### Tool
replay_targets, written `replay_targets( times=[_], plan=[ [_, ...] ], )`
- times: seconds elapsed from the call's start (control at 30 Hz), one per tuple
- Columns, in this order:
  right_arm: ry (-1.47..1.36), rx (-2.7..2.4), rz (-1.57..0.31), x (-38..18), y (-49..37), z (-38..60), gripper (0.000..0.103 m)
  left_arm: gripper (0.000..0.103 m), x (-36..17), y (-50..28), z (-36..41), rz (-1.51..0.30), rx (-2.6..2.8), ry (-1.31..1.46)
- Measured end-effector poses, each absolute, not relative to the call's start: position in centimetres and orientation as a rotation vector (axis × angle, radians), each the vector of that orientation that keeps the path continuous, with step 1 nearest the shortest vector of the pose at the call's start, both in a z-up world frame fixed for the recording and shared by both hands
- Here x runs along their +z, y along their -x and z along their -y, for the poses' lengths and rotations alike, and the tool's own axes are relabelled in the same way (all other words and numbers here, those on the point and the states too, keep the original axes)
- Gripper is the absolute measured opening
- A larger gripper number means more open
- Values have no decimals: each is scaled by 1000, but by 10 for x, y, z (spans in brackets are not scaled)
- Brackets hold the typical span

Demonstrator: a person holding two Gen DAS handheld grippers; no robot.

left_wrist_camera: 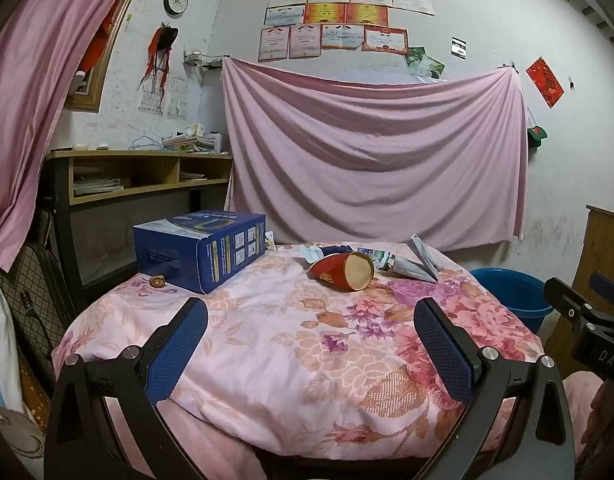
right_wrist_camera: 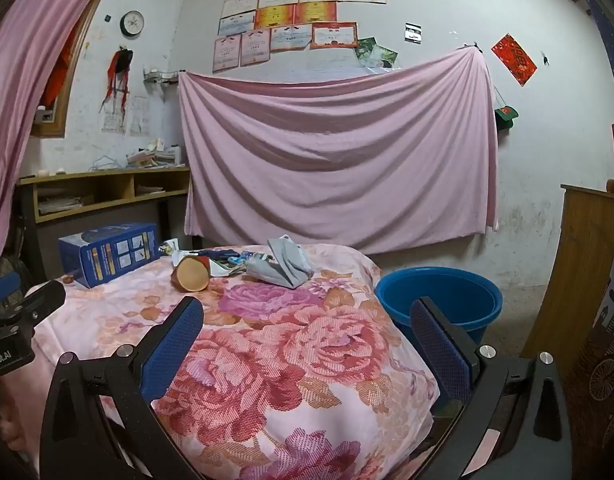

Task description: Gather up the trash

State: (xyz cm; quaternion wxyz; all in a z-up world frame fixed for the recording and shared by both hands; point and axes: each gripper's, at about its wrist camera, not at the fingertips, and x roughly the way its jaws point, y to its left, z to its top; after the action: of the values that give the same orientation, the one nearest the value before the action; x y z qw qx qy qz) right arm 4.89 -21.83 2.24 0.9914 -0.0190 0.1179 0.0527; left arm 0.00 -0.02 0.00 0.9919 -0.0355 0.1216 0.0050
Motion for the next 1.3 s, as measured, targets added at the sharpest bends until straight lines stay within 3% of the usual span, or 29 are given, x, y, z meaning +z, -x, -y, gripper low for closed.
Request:
replay_targets(
  times=[1.3],
  plan=[
    [40,107,-244,23,-49,217,103,101,0,0,0,-244,9,74]
  ],
)
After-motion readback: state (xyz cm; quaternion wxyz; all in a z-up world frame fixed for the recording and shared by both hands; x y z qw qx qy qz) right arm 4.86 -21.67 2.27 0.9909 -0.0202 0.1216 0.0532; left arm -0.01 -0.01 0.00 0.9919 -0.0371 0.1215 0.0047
